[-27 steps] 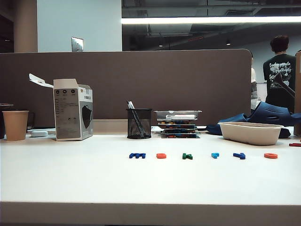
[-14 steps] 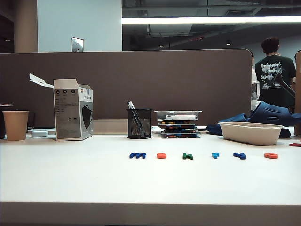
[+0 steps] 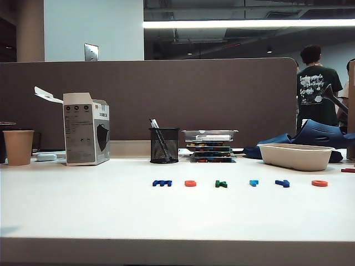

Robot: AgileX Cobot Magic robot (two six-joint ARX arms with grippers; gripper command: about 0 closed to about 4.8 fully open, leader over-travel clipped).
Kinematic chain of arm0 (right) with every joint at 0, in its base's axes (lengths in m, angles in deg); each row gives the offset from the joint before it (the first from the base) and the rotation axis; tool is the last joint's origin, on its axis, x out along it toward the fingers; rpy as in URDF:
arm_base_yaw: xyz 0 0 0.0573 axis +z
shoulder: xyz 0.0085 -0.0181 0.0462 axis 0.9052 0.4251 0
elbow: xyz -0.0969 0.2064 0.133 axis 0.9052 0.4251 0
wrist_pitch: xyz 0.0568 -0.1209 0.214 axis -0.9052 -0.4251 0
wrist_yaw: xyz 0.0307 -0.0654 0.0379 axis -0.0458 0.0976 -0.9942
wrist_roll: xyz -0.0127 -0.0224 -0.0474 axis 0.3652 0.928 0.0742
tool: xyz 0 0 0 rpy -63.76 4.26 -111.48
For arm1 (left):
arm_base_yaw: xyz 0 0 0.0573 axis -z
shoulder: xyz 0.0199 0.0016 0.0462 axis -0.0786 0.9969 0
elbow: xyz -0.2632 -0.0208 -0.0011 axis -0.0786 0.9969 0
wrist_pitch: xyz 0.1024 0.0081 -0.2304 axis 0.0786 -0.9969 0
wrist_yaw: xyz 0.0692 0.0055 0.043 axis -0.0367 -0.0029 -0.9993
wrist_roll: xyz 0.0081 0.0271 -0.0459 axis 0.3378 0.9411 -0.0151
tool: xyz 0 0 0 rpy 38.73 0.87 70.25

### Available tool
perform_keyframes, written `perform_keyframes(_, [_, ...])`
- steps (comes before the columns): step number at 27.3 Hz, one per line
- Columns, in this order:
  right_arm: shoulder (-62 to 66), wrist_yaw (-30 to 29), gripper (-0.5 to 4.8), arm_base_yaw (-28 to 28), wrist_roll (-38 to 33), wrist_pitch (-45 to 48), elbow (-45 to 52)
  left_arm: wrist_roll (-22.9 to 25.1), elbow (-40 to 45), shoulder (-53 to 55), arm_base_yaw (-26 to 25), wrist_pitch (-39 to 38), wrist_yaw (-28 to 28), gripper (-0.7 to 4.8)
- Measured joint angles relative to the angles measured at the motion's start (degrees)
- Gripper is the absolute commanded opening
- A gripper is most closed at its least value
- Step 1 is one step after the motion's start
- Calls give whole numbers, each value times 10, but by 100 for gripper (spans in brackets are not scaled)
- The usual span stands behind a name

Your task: Select the appropriate letters from the row of letter magnets placed on the table to arrange into the word "sky".

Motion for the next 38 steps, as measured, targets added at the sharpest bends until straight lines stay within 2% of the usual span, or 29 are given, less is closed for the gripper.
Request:
perform_keyframes(4, [0, 0, -5, 0, -2, 0, 0, -35, 0, 45, 26, 1, -35, -5])
perform_keyframes(7, [0, 0, -5, 0, -2, 0, 0, -57, 0, 89, 49, 7, -101, -5])
perform_keyframes(9, [0, 0, -5, 0, -2, 0, 0, -59, 0, 101, 51, 13, -118, -5])
perform_keyframes(16, [0, 0, -5, 0, -2, 0, 0, -74, 0, 113, 71, 16, -122, -5])
perform_keyframes(19, [0, 0, -6, 0, -2, 0, 0, -92, 0, 110, 99, 23, -125, -5])
perform_keyframes(25, [0, 0, -6, 0, -2, 0, 0, -131, 0, 112, 181, 61, -168, -5])
perform_keyframes(28, [0, 0, -5, 0, -2, 0, 0, -151, 0, 115, 232, 77, -226, -5])
perform_keyframes(34, [0, 0, -5, 0, -2, 0, 0, -172, 0, 115, 301, 78, -328, -5])
perform_keyframes(38, [0, 0, -5, 0, -2, 0, 0, -172, 0, 115, 304, 81, -374, -5])
